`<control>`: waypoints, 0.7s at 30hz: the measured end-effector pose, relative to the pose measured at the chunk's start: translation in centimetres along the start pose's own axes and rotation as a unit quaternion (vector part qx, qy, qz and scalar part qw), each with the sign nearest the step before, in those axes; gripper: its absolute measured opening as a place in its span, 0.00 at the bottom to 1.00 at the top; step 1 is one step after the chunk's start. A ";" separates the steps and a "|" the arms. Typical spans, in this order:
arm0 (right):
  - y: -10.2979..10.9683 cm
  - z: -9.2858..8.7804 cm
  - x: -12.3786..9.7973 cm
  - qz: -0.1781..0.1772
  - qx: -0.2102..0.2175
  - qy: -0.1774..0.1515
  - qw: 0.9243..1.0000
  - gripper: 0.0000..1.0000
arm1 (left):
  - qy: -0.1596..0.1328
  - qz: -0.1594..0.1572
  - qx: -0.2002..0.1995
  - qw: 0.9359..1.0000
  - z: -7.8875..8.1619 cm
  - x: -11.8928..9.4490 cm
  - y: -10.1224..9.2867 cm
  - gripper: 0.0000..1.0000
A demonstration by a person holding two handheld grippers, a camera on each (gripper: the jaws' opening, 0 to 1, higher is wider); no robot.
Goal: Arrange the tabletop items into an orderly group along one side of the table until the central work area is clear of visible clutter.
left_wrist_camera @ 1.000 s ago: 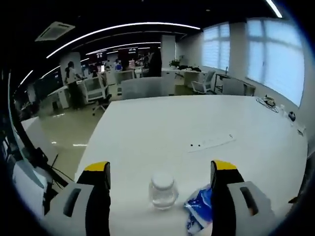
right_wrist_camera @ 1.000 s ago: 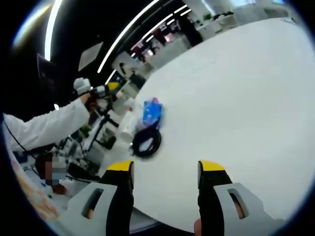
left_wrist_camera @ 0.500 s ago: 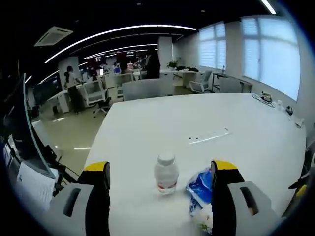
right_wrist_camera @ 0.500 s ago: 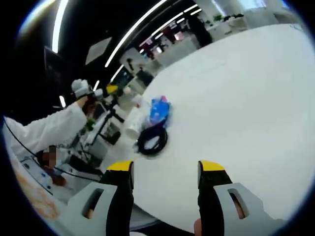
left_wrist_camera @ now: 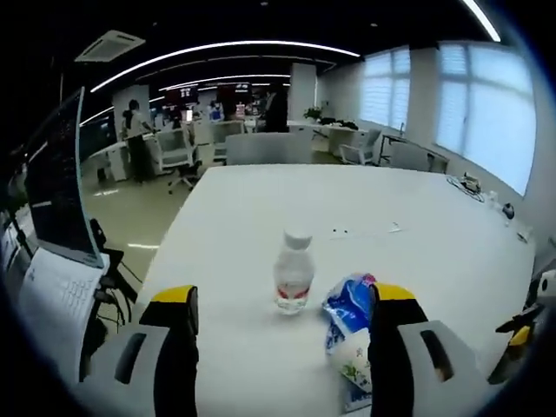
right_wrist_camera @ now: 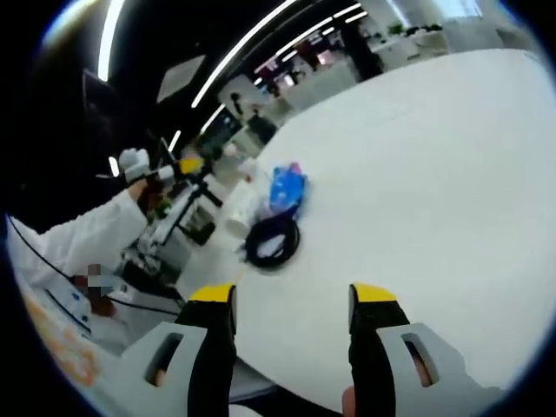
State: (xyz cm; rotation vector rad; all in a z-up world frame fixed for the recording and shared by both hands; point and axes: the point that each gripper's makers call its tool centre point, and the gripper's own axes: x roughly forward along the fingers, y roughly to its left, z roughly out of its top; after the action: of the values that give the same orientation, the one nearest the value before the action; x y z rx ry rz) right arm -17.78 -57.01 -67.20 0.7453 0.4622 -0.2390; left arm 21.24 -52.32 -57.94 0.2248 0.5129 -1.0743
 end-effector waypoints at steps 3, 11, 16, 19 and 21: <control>0.2 0.2 0.1 0.002 -0.005 0.002 1.000 0.50 | 0.015 -0.021 -0.024 0.999 -1.1 -0.2 -1.2 0.77; 0.3 0.2 0.4 0.008 -0.010 0.005 1.000 0.50 | 0.027 -0.033 -0.100 0.994 -2.1 -0.1 -2.5 0.69; 0.0 -0.2 0.2 0.007 -0.007 0.007 1.000 0.50 | 0.059 -0.061 -0.113 0.990 -3.9 -0.1 -5.1 0.66; -0.4 -0.4 0.2 0.004 -0.002 0.009 1.000 0.50 | 0.083 -0.078 -0.134 0.984 -5.1 0.1 -6.5 0.62; -0.4 -0.3 0.2 0.003 0.000 0.007 1.000 0.50 | 0.099 -0.081 -0.143 0.981 -6.0 0.5 -7.1 0.59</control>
State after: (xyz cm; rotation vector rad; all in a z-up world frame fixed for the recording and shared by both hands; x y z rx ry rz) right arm -17.87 -57.13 -67.71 0.7479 0.4734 -0.2272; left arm 13.39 -53.49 -62.87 0.0363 0.8683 -1.1272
